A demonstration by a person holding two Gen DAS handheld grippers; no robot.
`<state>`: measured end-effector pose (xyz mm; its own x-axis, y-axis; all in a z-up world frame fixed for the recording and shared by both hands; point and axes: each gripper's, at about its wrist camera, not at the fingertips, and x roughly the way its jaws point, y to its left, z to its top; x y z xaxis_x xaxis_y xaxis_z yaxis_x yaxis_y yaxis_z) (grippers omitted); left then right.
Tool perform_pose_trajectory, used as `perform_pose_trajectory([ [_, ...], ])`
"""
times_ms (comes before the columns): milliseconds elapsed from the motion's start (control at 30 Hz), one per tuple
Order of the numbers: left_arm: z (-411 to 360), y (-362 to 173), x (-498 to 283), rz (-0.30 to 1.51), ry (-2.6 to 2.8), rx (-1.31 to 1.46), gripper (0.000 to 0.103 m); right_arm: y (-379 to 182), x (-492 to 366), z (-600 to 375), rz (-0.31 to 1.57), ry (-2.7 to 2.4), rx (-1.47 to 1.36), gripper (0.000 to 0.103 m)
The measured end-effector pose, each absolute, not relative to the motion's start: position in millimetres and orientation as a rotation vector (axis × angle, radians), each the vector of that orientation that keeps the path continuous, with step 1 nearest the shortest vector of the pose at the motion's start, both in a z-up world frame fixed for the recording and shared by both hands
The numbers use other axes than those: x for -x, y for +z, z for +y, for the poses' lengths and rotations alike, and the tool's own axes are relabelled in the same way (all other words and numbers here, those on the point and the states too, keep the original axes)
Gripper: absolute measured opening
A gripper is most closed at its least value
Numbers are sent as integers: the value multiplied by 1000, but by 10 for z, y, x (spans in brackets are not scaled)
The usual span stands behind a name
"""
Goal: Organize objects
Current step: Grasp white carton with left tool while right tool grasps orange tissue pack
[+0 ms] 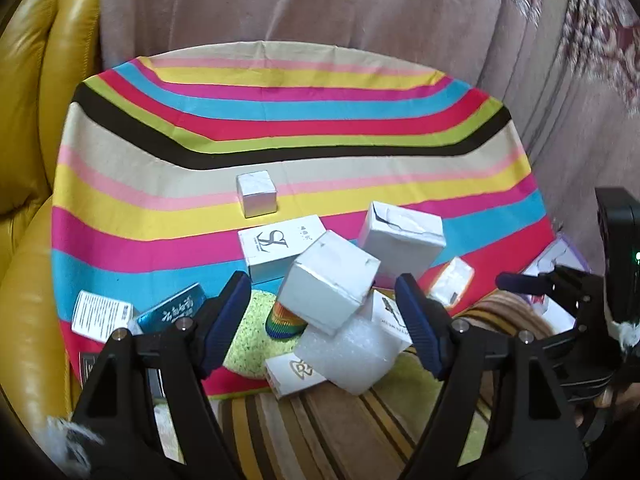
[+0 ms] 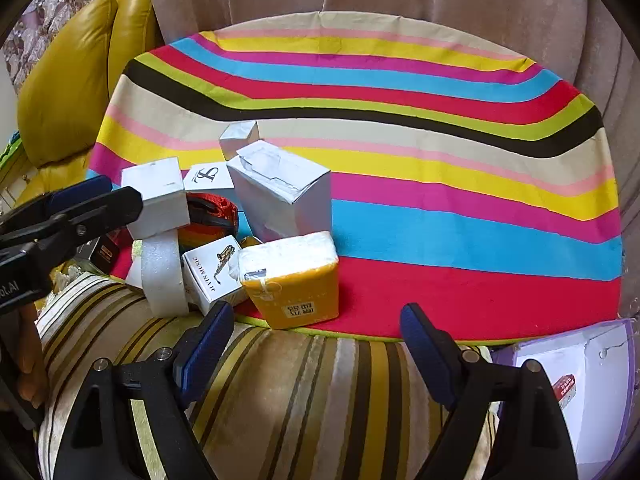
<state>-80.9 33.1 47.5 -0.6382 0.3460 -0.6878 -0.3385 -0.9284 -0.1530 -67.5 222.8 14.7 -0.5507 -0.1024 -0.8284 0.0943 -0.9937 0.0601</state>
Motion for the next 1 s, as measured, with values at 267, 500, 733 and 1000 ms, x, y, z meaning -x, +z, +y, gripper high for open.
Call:
perform_pose_trajectory([
  [267, 385, 428, 901, 1, 2500, 1091, 64, 28, 869, 2150, 13, -2628, -1474, 86],
  [500, 343, 380, 926, -56, 2469, 1112, 47, -98, 982, 2162, -1, -2594, -1534, 79],
  [733, 312, 413, 894, -98, 2485, 1089, 46, -128, 974, 2187, -25, -2581, -1550, 53],
  [1000, 316, 521, 737, -162, 2501, 1050, 46, -37, 859, 2310, -87, -2632, -1507, 53],
])
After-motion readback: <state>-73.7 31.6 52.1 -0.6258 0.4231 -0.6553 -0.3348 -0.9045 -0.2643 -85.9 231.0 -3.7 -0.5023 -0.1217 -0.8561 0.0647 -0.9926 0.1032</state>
